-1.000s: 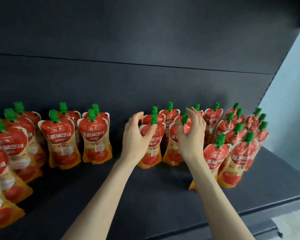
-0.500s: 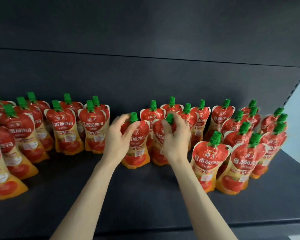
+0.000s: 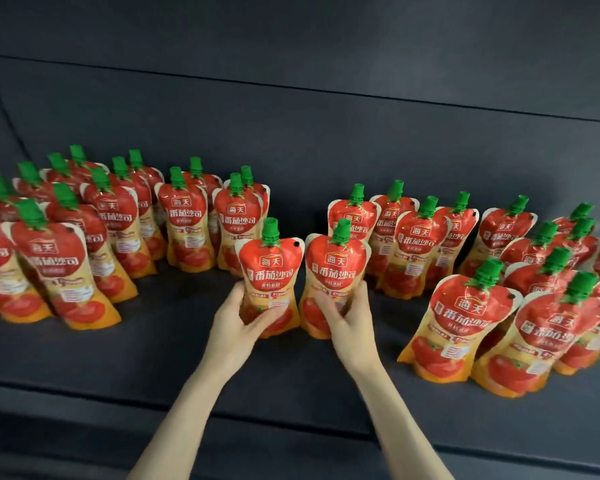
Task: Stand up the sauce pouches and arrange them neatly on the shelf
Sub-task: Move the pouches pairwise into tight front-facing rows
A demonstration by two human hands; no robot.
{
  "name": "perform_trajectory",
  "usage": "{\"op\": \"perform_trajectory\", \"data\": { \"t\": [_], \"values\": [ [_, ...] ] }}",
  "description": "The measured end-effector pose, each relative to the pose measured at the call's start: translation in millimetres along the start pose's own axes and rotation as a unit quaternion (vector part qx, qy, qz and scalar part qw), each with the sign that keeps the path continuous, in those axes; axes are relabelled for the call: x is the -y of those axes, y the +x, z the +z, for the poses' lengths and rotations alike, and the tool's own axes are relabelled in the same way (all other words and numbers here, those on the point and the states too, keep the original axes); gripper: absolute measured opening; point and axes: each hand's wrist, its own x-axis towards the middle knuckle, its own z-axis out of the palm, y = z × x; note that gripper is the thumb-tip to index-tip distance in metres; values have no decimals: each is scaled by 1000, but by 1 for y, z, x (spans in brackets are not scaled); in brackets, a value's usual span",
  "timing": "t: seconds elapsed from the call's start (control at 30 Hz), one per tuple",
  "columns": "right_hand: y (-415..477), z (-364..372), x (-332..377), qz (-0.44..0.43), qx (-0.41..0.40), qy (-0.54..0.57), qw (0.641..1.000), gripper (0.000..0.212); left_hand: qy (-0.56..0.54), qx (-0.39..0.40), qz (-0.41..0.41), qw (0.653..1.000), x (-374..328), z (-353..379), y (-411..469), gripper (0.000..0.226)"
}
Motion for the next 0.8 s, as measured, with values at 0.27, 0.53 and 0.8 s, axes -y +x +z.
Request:
{"op": "perform_trajectory", "data": {
  "t": [0.27, 0.53, 0.8],
  "values": [
    [13, 48, 2, 17, 4, 25, 1000, 34, 24, -60, -2, 998, 12, -55, 18, 47],
    [26, 133, 3, 32, -32, 31, 998, 36, 98, -30, 0, 995, 27, -123, 45, 52],
    [17, 152, -6, 50, -45, -29, 997, 42, 93, -93, 27, 991, 33, -129, 41, 51]
  ]
}}
